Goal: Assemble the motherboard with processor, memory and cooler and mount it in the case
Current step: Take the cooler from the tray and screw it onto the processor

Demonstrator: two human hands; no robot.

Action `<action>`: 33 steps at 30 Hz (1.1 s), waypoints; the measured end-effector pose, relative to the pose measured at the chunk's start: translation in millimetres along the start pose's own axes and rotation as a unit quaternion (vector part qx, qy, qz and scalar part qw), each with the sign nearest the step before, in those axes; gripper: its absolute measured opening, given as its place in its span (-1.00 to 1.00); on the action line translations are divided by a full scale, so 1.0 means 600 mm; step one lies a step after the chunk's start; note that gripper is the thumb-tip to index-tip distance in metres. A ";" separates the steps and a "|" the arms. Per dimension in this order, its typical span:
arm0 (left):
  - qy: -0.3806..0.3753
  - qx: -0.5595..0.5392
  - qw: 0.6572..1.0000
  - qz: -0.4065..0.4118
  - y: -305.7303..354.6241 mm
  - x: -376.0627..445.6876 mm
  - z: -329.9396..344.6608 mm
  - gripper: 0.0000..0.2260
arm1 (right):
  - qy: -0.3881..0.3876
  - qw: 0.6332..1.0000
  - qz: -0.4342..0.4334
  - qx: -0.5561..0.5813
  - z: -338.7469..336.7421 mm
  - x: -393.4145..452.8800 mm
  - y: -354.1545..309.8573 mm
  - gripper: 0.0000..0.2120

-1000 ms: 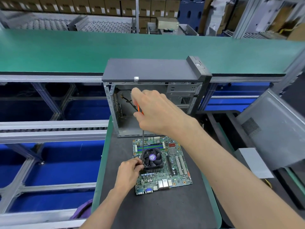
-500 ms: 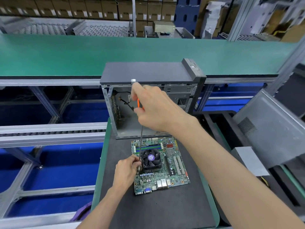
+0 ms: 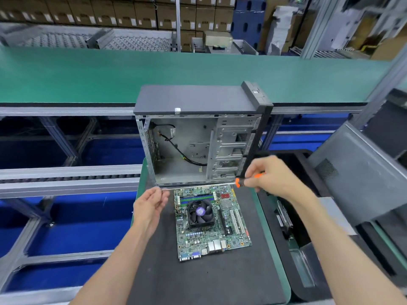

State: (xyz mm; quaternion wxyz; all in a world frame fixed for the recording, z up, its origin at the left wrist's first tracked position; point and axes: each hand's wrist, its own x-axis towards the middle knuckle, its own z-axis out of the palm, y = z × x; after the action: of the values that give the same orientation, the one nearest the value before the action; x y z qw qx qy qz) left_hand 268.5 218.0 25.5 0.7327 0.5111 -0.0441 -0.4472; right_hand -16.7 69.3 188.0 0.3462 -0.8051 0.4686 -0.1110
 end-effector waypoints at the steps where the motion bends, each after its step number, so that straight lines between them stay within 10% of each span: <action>1: 0.004 -0.004 1.000 0.001 0.004 0.004 0.001 -0.91 | -0.033 0.999 0.012 0.002 0.016 -0.003 0.019 -0.92; 15: 0.011 0.322 0.946 -0.042 -0.043 -0.048 -0.119 -0.89 | -0.084 0.992 0.094 0.011 0.215 -0.080 0.157 -0.79; 27: -0.048 0.667 0.730 0.140 -0.073 -0.041 -0.042 -0.95 | -0.095 0.987 0.120 -0.054 0.237 -0.093 0.167 -0.75; 33: -0.195 0.727 0.634 0.178 -0.091 -0.007 0.074 -0.30 | -0.107 0.986 0.114 -0.058 0.230 -0.087 0.170 -0.69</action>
State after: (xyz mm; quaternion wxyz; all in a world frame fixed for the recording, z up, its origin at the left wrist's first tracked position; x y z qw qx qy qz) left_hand 209.6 185.0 5.0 0.1636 0.7616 -0.5869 -0.2209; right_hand -44.4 142.6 26.7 0.3577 -0.7723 0.5232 0.0435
